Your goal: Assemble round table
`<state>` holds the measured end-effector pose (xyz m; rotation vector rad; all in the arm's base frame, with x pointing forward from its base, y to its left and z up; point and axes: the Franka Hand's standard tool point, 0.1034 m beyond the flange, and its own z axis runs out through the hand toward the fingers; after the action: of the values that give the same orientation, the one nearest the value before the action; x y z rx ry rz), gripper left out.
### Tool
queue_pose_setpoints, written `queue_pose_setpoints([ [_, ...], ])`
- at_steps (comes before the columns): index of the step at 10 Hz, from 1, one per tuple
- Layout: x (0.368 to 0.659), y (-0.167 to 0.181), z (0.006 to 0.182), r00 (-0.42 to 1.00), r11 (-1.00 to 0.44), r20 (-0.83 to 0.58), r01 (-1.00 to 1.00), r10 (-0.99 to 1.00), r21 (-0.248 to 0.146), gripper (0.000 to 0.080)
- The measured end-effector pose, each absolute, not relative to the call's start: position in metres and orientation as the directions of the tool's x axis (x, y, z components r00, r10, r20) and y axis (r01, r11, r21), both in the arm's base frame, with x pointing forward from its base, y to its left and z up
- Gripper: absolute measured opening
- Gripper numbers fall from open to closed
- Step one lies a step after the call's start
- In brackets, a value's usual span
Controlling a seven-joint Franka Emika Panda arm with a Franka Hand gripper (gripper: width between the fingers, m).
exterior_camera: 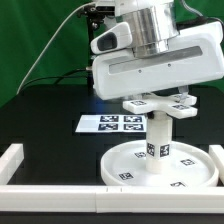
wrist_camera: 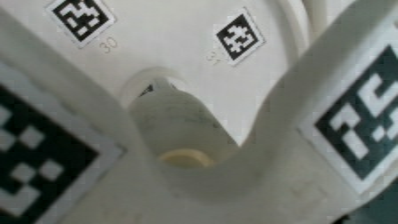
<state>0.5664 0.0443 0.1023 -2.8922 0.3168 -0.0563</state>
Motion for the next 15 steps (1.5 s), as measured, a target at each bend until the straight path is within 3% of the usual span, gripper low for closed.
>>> queue_pose_setpoints([
  [1, 0.567, 0.045, 0.103, 0.976, -0.95, 0.015, -0.208, -0.218, -0.233, 0.0565],
  [2, 0.568, 0.045, 0.103, 0.976, -0.95, 0.015, -0.208, -0.218, -0.233, 0.0634],
  [7, 0.564, 0.043, 0.106, 0.977, -0.95, -0.011, -0.211, -0.214, -0.232, 0.0648],
  [12, 0.556, 0.021, 0.111, 0.969, -0.944, -0.028, -0.246, -0.246, -0.218, 0.0648],
  [15, 0.558, 0.02, 0.128, 0.976, -0.953, -0.033, -0.219, -0.217, -0.21, 0.0648],
])
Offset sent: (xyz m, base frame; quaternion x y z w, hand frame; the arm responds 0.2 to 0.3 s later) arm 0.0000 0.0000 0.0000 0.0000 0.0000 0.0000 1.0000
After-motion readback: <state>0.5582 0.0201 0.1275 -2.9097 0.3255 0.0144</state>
